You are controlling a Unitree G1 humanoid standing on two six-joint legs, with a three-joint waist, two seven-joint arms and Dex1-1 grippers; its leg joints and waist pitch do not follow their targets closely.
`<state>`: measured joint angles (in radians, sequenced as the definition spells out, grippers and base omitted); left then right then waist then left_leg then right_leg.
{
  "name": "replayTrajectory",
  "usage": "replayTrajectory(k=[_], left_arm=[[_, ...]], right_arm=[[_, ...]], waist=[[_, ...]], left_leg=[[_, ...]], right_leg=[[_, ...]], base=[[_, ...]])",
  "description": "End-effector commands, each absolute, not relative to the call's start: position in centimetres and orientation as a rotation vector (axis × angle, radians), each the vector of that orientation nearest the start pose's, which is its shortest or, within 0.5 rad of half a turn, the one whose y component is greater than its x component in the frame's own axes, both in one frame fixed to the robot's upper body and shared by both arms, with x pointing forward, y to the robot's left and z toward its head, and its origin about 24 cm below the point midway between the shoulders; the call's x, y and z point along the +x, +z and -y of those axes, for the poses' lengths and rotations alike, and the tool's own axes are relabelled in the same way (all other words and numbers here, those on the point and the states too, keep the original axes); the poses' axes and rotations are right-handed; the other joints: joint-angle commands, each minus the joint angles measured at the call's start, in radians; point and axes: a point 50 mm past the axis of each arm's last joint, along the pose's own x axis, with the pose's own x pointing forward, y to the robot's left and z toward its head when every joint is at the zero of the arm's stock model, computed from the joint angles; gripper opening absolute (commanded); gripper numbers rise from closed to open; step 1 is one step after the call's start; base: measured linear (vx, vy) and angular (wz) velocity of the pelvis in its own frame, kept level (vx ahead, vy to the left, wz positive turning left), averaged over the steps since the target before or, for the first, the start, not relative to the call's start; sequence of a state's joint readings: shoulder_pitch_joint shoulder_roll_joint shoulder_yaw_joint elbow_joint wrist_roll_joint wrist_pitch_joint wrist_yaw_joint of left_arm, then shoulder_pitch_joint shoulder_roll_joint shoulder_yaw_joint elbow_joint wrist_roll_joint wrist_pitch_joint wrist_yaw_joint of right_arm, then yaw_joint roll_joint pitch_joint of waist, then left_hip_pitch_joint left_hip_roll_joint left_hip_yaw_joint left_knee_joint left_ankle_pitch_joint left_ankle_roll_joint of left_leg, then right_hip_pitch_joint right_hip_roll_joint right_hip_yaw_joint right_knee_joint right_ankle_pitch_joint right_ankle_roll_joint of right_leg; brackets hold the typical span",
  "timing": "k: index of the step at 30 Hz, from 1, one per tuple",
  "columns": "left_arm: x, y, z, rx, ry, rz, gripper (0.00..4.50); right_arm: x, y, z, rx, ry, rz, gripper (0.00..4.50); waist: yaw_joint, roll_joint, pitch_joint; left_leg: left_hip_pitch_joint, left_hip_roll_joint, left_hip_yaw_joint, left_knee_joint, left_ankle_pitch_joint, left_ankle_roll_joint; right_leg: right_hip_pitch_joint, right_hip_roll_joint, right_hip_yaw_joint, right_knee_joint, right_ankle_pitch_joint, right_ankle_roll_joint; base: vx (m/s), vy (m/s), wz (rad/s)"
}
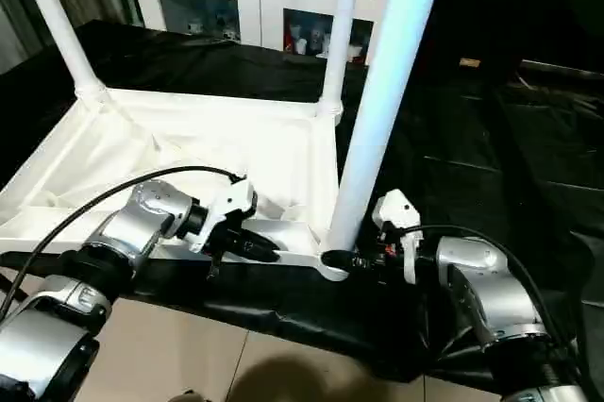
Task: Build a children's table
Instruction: Rotate leg to tighten
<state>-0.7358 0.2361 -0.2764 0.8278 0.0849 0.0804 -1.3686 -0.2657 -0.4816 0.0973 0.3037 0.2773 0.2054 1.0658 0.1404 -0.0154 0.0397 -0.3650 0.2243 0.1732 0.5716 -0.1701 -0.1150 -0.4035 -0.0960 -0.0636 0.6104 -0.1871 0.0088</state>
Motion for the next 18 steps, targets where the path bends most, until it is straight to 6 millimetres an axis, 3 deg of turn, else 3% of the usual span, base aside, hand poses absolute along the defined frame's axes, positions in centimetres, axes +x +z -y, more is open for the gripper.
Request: replayTrajectory(k=[1,5,8,9,10,11,12,13,16,18], left_arm=[[32.2,4.6,-8.1,0.236,-1.525,-0.476,0.00],[32.8,4.6,-6.6,0.242,-1.432,-0.462,0.00],[33.2,4.7,-5.9,0.239,-1.375,-0.460,0.00],[33.8,4.8,-5.3,0.234,-1.282,-0.454,0.00],[34.8,5.0,-3.9,0.234,-1.102,-0.437,0.00],[34.8,5.0,-3.9,0.235,-1.094,-0.436,0.00],[35.1,5.0,-3.3,0.237,-1.036,-0.431,0.00],[35.1,5.0,-2.6,0.218,-1.001,-0.429,0.00],[35.1,5.0,-2.3,0.232,-1.000,-0.432,0.00],[35.1,5.0,-2.3,0.272,-1.014,-0.428,0.00]], right_arm=[[27.4,2.8,19.3,-0.021,0.934,-0.369,2.49],[27.8,1.7,19.0,0.054,0.794,-0.358,2.48],[28.3,1.4,18.6,0.075,0.719,-0.351,2.48],[28.9,1.1,18.2,0.103,0.624,-0.343,2.48],[30.3,0.5,17.2,0.180,0.367,-0.341,2.47],[30.4,0.5,17.2,0.184,0.355,-0.342,2.47],[30.9,0.2,16.6,0.210,0.252,-0.351,2.47],[31.5,0.3,15.6,0.224,0.185,-0.351,2.46],[31.9,0.5,14.8,0.205,0.193,-0.346,2.46],[32.4,1.4,14.1,0.145,0.236,-0.314,2.46]], waist=[[-0.006,-0.020,-0.056],[-0.007,-0.026,-0.055],[-0.007,-0.022,-0.054],[-0.010,-0.017,-0.054],[-0.012,-0.011,-0.053],[-0.022,-0.010,-0.054],[-0.026,-0.017,-0.057],[-0.031,0.001,-0.057],[-0.037,-0.007,-0.058],[-0.038,-0.004,-0.059]], left_leg=[[0.001,0.000,0.011,-0.058,-0.180,0.079],[0.004,0.000,0.010,-0.061,-0.206,0.070],[0.003,-0.002,0.008,-0.064,-0.210,0.061],[0.004,0.001,0.008,-0.063,-0.213,0.051],[0.006,-0.004,0.008,-0.064,-0.221,0.048],[0.004,-0.004,0.006,-0.067,-0.232,0.021],[0.005,-0.008,0.003,-0.067,-0.220,0.004],[0.014,-0.005,0.005,-0.066,-0.235,0.004],[0.005,-0.013,0.008,-0.063,-0.220,0.034],[0.002,-0.014,0.008,-0.062,-0.204,0.048]], right_leg=[[0.053,-0.039,0.030,-0.075,-0.202,-0.201],[0.052,-0.041,0.030,-0.082,-0.254,-0.185],[0.053,-0.042,0.029,-0.085,-0.283,-0.170],[0.047,-0.041,0.032,-0.082,-0.267,-0.174],[0.047,-0.040,0.030,-0.086,-0.280,-0.173],[0.044,-0.040,0.031,-0.084,-0.301,-0.169],[0.052,-0.040,0.028,-0.086,-0.311,-0.158],[0.042,-0.038,0.031,-0.091,-0.284,-0.168],[0.053,-0.033,0.031,-0.087,-0.225,-0.167],[0.055,-0.033,0.031,-0.090,-0.229,-0.159]], base=[[0.000,0.000,0.00],[0.000,0.000,0.00],[0.000,0.000,0.00],[0.000,0.000,0.00],[0.000,0.000,0.00],[0.000,0.000,0.00],[0.000,0.000,0.00],[0.000,0.000,0.00],[0.000,0.000,0.00],[0.000,0.000,0.00]])
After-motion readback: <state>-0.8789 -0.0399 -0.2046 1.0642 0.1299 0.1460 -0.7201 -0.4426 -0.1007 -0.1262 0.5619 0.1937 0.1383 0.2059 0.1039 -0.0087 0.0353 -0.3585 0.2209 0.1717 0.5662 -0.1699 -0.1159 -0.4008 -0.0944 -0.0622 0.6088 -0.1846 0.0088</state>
